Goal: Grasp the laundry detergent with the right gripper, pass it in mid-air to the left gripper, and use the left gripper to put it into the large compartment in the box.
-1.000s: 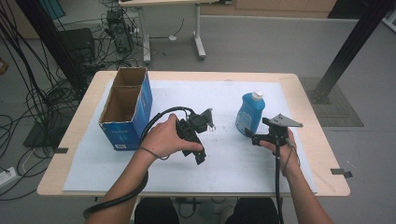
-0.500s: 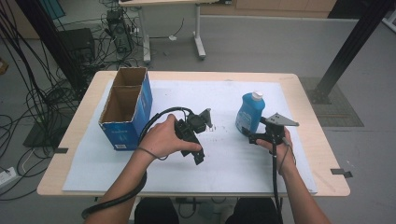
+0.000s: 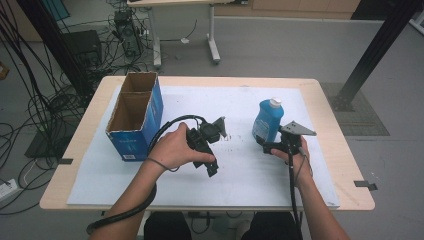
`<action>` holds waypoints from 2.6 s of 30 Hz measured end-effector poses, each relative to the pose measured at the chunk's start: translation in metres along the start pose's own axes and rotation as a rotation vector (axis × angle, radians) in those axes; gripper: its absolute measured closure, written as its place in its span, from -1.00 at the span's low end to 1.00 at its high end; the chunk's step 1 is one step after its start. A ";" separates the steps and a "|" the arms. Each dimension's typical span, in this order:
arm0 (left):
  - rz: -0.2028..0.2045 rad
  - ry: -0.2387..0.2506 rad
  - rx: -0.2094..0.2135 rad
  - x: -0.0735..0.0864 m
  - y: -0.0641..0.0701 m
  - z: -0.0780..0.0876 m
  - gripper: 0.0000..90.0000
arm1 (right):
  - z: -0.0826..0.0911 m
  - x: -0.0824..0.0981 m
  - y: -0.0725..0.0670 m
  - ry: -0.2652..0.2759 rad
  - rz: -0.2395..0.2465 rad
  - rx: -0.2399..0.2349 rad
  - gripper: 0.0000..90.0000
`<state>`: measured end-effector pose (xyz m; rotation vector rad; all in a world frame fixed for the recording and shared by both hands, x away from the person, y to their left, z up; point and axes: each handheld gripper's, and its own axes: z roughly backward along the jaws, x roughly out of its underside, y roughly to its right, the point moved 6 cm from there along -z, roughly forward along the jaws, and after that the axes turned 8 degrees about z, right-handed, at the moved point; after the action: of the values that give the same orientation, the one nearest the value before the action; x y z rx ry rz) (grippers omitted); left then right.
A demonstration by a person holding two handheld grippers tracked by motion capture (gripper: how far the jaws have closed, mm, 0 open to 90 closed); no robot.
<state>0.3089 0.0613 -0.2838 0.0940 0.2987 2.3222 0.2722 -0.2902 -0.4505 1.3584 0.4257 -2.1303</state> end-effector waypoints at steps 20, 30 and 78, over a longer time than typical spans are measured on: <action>-0.008 -0.008 0.002 0.000 0.005 -0.002 -0.79 | -0.011 0.005 -0.004 0.017 0.014 0.011 -0.89; -0.010 -0.008 0.000 0.002 0.006 -0.001 -0.80 | -0.015 0.008 -0.007 0.031 -0.006 0.021 -0.90; -0.009 -0.013 -0.020 0.003 0.007 -0.001 -0.81 | -0.019 0.011 -0.007 0.046 -0.020 0.020 -0.90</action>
<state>0.3016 0.0587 -0.2829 0.0969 0.2685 2.3142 0.2780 -0.2779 -0.4688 1.4228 0.4388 -2.1285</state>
